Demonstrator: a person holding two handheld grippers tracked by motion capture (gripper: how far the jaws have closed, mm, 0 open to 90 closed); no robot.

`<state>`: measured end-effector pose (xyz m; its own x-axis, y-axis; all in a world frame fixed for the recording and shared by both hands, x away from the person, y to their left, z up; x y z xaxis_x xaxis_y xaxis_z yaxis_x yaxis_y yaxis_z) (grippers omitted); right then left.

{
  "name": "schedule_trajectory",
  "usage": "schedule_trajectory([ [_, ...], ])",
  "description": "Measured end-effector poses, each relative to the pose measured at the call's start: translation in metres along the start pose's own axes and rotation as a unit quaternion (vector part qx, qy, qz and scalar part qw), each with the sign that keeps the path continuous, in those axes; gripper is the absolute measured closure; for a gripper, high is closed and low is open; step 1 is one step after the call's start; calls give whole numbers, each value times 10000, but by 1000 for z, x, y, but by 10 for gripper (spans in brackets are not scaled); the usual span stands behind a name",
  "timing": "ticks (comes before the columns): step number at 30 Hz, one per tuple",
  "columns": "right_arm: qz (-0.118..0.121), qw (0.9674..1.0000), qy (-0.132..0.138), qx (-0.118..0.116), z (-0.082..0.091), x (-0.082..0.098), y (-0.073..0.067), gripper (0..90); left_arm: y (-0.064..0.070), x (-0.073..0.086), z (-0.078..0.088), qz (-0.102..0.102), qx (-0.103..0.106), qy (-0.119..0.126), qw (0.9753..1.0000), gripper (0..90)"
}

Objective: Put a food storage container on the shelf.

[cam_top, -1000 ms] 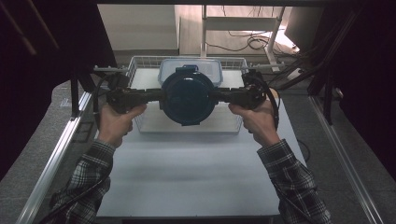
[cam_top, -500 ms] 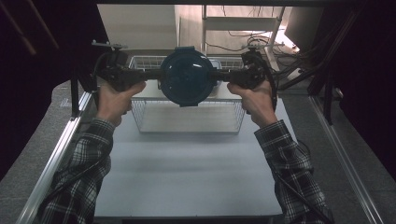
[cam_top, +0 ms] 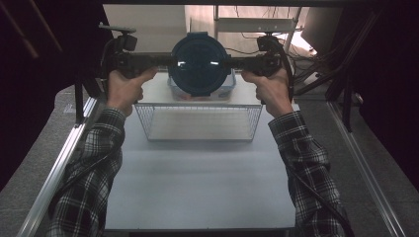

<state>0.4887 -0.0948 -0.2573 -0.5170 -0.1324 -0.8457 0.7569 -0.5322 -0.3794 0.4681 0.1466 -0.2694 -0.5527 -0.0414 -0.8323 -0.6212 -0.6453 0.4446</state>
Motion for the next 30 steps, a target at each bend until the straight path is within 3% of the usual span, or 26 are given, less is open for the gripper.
schedule_trajectory([
  [7, -112, 9999, 0, 46, -1, -7, 13, 555, -7, -5, -13, 71, 57, 105, 9999, 558],
  [12, -39, 9999, 59, 85, -1, -10, 17, 546, -7, -5, -16, -173, -6, 104, 9998, 548],
  [15, -36, 9999, 109, 33, -2, -10, 19, 543, -7, -5, -17, -215, -23, 116, 9997, 545],
  [30, -149, 9996, 199, -119, -5, -11, 25, 534, -12, -5, -19, -118, 11, 180, 9998, 539],
])
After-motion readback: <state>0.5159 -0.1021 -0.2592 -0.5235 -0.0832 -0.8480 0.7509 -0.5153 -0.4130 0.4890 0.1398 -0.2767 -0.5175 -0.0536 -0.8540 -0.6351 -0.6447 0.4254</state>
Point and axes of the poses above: each handheld gripper's, and its own axes: z roughly backward along the jaws, x roughly out of its underside, y roughly to its right, the point moved 7 cm from there along -z, roughly forward along the jaws, and after that the axes turned 3 degrees about -x, right-handed, at the moved point
